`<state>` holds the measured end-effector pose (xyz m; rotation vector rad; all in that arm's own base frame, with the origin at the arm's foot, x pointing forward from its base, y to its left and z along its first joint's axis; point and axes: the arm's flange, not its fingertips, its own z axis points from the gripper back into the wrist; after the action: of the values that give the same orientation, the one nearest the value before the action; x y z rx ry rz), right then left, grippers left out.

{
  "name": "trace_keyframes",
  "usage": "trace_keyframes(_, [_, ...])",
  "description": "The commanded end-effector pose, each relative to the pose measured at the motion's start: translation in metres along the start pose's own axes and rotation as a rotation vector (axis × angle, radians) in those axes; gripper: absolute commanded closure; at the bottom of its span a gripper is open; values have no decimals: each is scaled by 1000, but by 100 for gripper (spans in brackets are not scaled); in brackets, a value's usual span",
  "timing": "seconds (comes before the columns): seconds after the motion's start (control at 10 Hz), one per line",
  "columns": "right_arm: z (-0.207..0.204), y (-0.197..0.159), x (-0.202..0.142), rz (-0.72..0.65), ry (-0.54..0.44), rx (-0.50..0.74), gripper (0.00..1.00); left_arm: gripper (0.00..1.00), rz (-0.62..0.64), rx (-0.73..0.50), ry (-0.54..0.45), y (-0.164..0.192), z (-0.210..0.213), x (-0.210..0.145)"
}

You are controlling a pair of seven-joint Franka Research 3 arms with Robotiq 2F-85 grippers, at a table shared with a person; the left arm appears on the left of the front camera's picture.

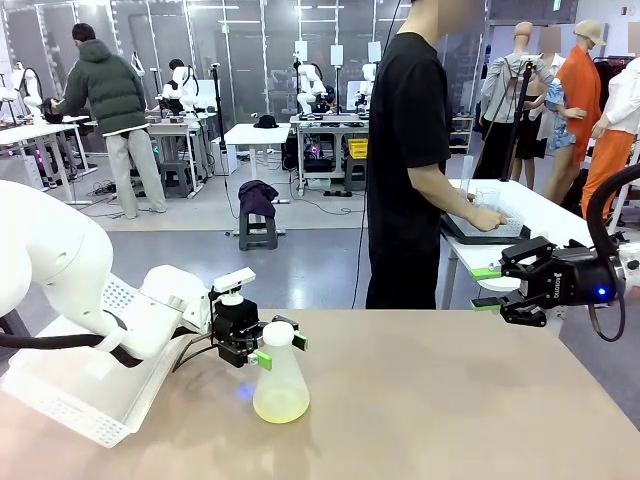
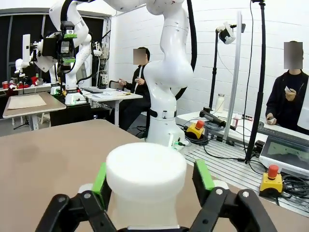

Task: Prepare the solutions needed for the experiment.
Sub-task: When the human places the Big flask in the center of the table, pick up the Big flask and place it in the left Organizing basket.

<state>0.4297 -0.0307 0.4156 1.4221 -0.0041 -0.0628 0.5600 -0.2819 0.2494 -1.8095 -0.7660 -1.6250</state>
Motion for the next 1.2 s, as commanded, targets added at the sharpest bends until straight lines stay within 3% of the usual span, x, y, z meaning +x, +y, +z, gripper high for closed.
trace_keyframes(0.0, [0, 0, -1, 0, 5, 5, 48, 29, 16, -10, 12, 3, 5, -1])
trace_keyframes(0.1, [0, 0, -1, 0, 5, 5, 48, 33, 19, -1, 17, 4, 6, 0])
trace_keyframes(0.2, [0, 0, -1, 0, 5, 5, 48, 46, 21, 6, 23, 2, 6, 1])
trace_keyframes(0.3, [0, 0, -1, 0, 5, 5, 48, 51, 20, 9, 34, 1, 6, 2])
trace_keyframes(0.4, [0, 0, -1, 0, 5, 5, 48, 65, 21, 13, 34, -1, 6, 2])
trace_keyframes(0.5, [0, 0, -1, 0, 5, 5, 48, 69, 27, 21, 40, -3, 7, 3])
trace_keyframes(0.6, [0, 0, -1, 0, 5, 5, 48, 83, 35, 31, 53, -4, 8, 4])
trace_keyframes(0.7, [0, 0, -1, 0, 5, 5, 48, 88, 34, 39, 56, -4, 9, 5])
trace_keyframes(0.8, [0, 0, -1, 0, 5, 5, 48, 100, 36, 41, 59, -5, 9, 7])
trace_keyframes(1.1, [0, 0, -1, 0, 5, 5, 48, 97, 48, 67, 102, -10, 4, 18])
